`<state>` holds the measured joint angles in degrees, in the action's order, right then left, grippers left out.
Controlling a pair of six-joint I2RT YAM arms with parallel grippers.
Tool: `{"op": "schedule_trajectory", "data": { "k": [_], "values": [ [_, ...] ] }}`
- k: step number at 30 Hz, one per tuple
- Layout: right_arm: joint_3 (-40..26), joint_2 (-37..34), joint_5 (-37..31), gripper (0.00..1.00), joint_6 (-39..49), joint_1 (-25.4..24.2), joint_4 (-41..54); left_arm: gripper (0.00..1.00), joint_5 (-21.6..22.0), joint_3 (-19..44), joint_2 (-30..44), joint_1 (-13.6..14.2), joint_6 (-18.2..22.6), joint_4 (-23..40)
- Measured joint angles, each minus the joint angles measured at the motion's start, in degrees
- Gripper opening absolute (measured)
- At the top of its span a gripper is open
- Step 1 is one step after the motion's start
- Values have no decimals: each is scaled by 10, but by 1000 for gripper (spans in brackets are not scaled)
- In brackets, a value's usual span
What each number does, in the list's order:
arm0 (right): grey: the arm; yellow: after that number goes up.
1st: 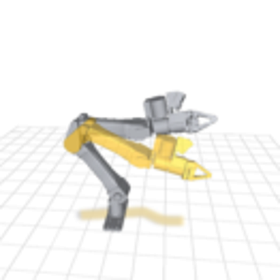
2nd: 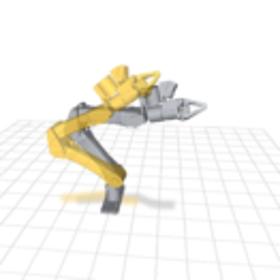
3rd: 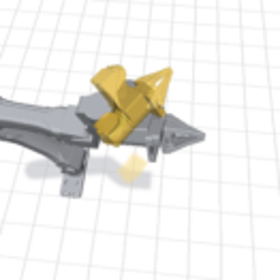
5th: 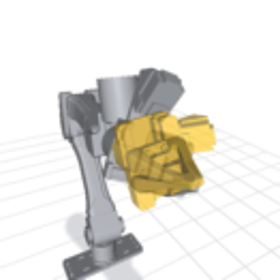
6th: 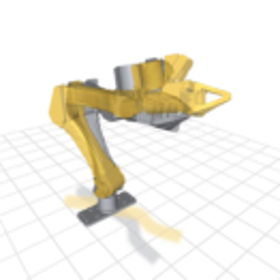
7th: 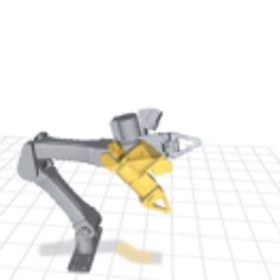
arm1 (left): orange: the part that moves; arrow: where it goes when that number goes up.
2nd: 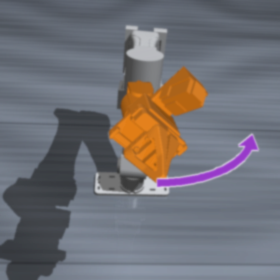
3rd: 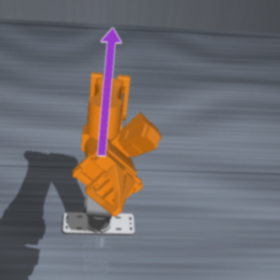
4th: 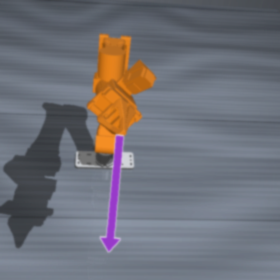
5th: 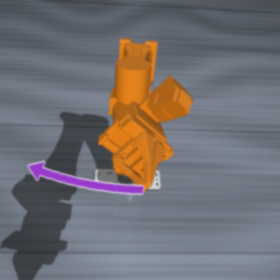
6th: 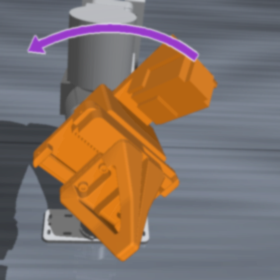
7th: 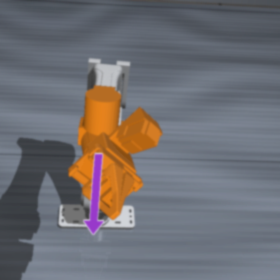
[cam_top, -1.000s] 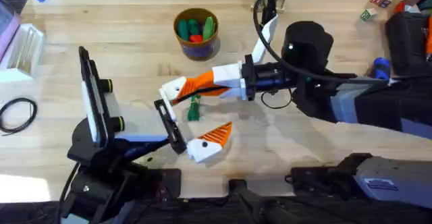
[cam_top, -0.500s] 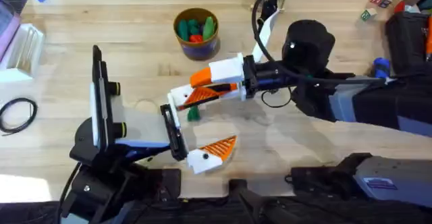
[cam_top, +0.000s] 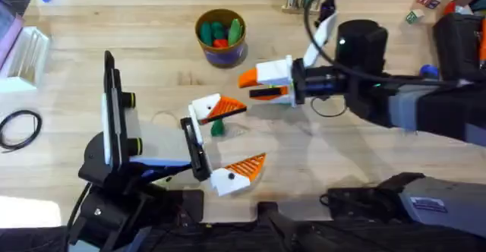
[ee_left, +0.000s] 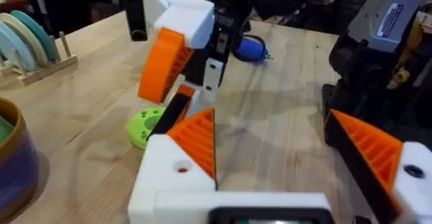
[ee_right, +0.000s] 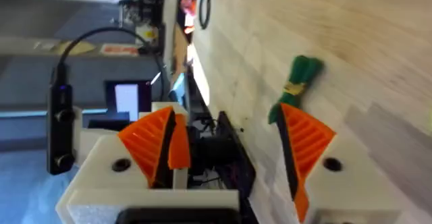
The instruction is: Pick up the gripper from the table and insert it into the empty holder that is missing its gripper. Then pick up a screw, insert it into the mounting hole, and use the screwdriver to tighten it. Finally, clean up the table by picking up the vegetable and placing it into the bucket.
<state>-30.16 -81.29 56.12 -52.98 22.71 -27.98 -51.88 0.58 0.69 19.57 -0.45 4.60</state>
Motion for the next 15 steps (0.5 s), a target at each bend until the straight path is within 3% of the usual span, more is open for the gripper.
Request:
{"op": "schedule_trajectory", "data": {
  "k": [2, 7, 10, 15],
  "values": [
    [-6, 23, -8, 856, 34, -17, 73, 986, 0, 0, 0, 0, 0, 0],
    [-68, 95, -82, 857, 165, -30, 363, 986, 0, 0, 0, 0, 0, 0],
    [-122, 128, -187, 859, 247, -18, 507, 986, 0, 0, 0, 0, 0, 0],
    [-167, 144, -379, 857, 341, 25, 584, 986, 0, 0, 0, 0, 0, 0]
  ]
}}
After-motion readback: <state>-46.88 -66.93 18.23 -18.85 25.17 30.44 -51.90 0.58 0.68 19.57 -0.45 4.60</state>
